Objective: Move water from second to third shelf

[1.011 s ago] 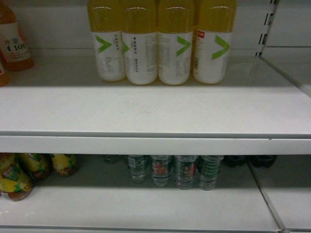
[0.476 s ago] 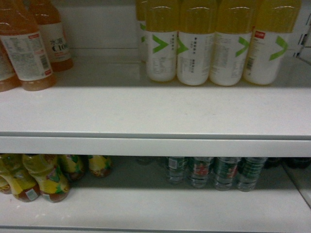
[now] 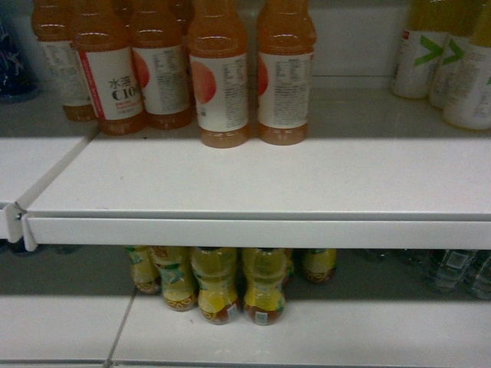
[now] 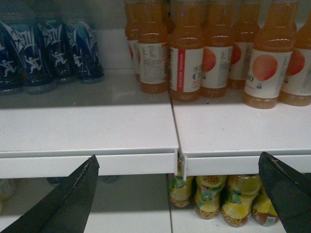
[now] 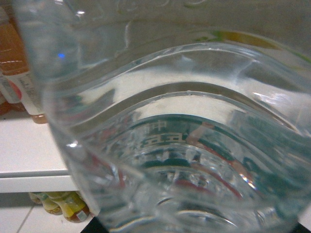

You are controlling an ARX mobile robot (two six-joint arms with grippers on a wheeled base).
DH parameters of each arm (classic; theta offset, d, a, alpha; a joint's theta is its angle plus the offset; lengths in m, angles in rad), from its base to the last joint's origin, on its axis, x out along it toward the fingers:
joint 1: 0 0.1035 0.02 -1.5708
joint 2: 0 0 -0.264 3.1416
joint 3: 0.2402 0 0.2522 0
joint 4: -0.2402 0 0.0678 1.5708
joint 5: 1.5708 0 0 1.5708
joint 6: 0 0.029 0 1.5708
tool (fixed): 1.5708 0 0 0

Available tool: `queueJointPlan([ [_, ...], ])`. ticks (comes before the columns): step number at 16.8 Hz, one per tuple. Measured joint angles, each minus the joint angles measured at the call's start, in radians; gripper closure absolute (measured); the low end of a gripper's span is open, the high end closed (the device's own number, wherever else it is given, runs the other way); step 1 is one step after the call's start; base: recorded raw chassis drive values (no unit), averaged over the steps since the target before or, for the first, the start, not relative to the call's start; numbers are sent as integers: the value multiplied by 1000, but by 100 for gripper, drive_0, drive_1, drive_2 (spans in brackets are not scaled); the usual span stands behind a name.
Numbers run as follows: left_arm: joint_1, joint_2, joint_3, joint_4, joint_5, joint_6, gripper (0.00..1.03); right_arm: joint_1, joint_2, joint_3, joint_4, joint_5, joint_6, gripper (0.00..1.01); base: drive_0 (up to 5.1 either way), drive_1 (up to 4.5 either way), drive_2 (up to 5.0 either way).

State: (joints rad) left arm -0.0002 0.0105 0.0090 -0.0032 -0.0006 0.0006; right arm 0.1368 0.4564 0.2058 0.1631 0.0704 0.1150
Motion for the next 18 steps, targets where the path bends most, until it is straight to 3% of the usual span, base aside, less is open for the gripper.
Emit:
queueJointPlan([
  [18,0,0,0,-1,0,0,5,0,0,0,3,1,0,62,-501,244,244],
])
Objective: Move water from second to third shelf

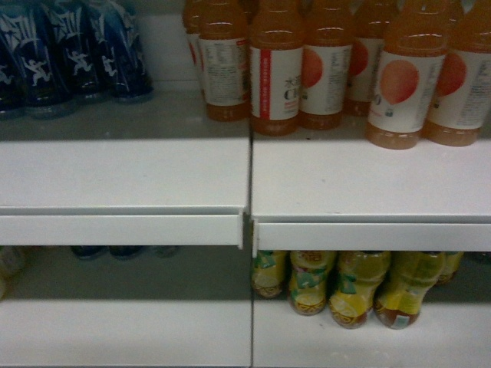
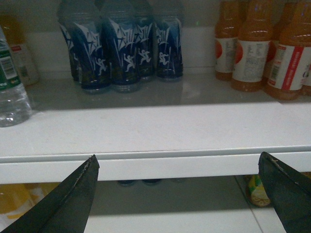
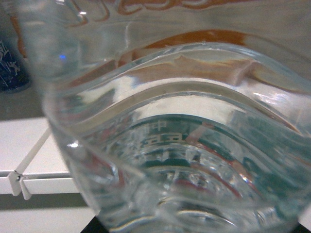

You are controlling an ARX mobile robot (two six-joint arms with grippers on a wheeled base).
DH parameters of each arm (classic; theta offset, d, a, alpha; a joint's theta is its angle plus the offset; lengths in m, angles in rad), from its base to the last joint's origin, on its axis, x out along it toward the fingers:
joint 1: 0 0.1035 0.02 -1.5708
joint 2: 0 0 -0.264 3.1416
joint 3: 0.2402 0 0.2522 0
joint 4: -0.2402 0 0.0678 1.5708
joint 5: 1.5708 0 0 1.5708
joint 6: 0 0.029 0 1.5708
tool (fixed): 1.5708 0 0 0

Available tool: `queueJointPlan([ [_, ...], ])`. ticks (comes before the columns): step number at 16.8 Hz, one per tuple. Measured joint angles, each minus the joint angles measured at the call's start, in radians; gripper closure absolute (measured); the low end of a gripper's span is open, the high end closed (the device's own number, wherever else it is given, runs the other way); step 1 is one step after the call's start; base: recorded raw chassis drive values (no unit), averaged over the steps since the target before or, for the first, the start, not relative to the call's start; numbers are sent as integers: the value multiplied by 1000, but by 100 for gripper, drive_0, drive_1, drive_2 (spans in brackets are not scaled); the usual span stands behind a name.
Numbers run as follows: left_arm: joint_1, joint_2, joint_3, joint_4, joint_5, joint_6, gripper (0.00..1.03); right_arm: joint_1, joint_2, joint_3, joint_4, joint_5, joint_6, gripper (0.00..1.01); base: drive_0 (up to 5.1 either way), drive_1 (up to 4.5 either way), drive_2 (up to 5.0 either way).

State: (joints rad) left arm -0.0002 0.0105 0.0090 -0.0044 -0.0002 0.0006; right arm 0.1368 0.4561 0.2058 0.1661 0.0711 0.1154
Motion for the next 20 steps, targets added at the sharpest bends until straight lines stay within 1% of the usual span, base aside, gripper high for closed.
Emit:
queueJointPlan([
  [20,0,0,0,2,0,0,5,0,0,0,-3,0,0,62,-501,244,244],
])
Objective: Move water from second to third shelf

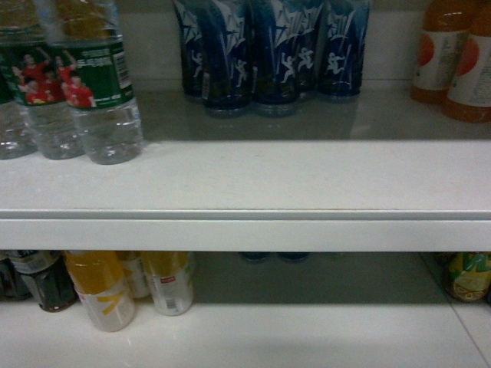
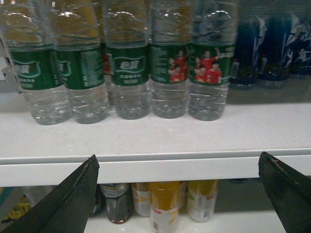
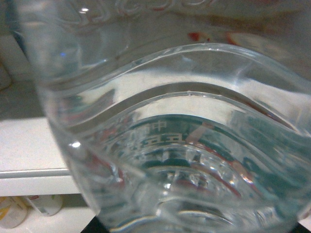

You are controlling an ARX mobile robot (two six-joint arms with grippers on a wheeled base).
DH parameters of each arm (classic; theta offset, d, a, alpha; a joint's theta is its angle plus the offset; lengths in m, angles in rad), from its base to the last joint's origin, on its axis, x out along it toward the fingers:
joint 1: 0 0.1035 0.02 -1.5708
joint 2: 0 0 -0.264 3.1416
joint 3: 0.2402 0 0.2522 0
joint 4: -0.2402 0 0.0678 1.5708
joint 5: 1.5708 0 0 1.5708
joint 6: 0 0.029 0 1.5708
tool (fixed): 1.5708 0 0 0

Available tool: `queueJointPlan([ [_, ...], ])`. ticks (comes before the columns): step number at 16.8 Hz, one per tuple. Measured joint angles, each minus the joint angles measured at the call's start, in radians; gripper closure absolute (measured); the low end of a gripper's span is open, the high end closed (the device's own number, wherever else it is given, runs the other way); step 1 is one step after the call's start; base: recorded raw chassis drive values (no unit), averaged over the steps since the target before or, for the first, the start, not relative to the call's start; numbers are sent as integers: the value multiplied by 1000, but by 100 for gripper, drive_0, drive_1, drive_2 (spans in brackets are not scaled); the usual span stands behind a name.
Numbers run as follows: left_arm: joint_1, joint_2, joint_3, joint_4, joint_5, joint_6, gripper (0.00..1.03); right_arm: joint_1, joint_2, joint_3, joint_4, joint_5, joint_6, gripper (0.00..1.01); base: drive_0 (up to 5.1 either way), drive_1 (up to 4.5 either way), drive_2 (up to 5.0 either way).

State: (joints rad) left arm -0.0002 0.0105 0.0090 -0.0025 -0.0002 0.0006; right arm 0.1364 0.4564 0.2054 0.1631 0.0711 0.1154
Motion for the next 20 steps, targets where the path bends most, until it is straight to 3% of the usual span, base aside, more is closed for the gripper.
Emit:
queueJointPlan([
  [20,0,0,0,-1,0,0,5,0,0,0,2,-1,0,62,-496,249,249],
])
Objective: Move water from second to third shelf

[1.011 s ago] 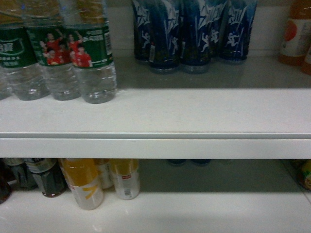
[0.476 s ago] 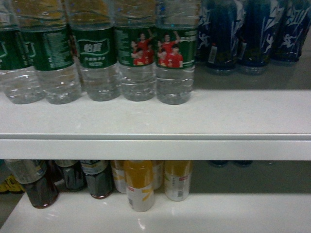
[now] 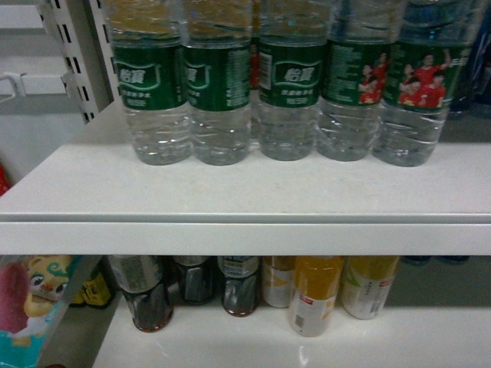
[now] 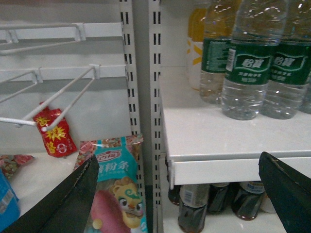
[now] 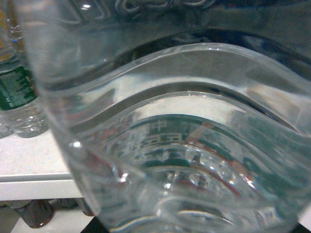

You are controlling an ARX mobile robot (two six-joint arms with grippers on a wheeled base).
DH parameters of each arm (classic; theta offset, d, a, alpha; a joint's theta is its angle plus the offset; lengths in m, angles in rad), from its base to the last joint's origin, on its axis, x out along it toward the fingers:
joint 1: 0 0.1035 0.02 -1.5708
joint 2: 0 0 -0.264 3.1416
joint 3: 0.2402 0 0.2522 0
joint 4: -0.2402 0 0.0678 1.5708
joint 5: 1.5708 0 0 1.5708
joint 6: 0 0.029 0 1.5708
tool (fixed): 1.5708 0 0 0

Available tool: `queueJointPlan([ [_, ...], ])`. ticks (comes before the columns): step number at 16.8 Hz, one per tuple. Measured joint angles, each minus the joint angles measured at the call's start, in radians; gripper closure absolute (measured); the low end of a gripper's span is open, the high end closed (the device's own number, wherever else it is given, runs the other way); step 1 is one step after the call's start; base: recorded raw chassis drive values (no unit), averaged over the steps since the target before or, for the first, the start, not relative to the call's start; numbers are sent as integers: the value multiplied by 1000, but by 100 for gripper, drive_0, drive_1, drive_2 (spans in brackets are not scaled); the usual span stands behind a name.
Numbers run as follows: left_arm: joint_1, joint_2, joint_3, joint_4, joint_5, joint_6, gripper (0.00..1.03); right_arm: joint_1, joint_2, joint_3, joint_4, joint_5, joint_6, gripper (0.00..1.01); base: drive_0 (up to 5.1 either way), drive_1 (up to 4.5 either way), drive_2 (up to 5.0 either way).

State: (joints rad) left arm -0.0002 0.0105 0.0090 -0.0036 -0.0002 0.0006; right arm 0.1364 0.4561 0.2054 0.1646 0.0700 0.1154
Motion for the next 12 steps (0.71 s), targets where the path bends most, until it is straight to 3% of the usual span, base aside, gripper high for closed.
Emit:
queueJointPlan([
  [4,0,0,0,1,0,0,5,0,0,0,2,0,0,62,-498,247,247],
  [7,-1,0,0,0,-5,0,5,2,0,0,7,-22,0,62,0,0,0],
  [12,-1,0,0,0,0,0,5,0,0,0,1,0,0,62,0,0,0],
])
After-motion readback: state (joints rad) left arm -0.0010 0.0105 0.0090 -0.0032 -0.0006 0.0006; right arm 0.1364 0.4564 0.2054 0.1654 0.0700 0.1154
